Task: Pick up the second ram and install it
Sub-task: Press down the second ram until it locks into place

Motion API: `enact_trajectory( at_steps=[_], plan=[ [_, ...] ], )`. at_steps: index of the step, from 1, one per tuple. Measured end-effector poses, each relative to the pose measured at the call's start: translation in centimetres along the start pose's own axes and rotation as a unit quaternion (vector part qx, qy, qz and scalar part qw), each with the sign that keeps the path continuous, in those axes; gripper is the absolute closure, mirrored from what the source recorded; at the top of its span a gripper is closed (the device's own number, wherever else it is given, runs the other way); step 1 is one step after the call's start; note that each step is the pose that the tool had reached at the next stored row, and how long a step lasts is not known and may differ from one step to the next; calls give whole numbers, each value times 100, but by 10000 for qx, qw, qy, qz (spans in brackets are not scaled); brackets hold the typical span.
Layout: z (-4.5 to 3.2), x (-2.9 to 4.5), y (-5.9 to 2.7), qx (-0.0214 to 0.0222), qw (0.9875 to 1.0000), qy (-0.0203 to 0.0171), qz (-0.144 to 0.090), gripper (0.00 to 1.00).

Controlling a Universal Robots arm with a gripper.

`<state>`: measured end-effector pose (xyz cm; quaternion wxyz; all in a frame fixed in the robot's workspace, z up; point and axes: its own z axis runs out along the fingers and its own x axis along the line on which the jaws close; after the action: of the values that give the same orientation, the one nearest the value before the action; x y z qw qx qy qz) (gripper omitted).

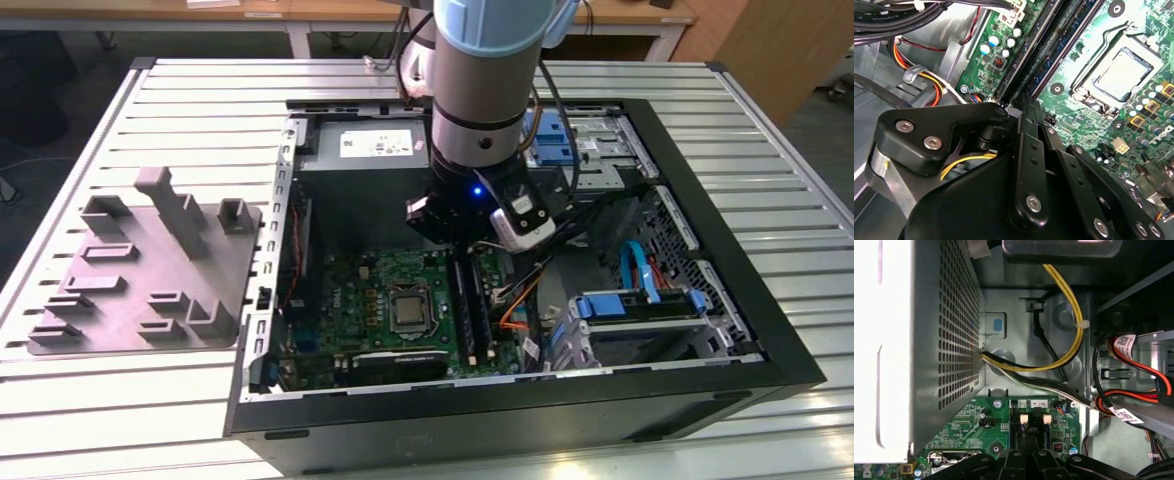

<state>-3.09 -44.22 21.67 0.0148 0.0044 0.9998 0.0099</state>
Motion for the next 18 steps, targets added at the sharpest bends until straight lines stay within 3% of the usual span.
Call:
enact_trajectory(
  at_steps=[4, 12, 18],
  plan=[
    [-26, -2, 3, -10, 10000, -4, 0, 90],
    [-252, -7, 5, 0, 10000, 0, 0, 90],
    [-257, -8, -48, -1, 10000, 0, 0, 90]
  ],
)
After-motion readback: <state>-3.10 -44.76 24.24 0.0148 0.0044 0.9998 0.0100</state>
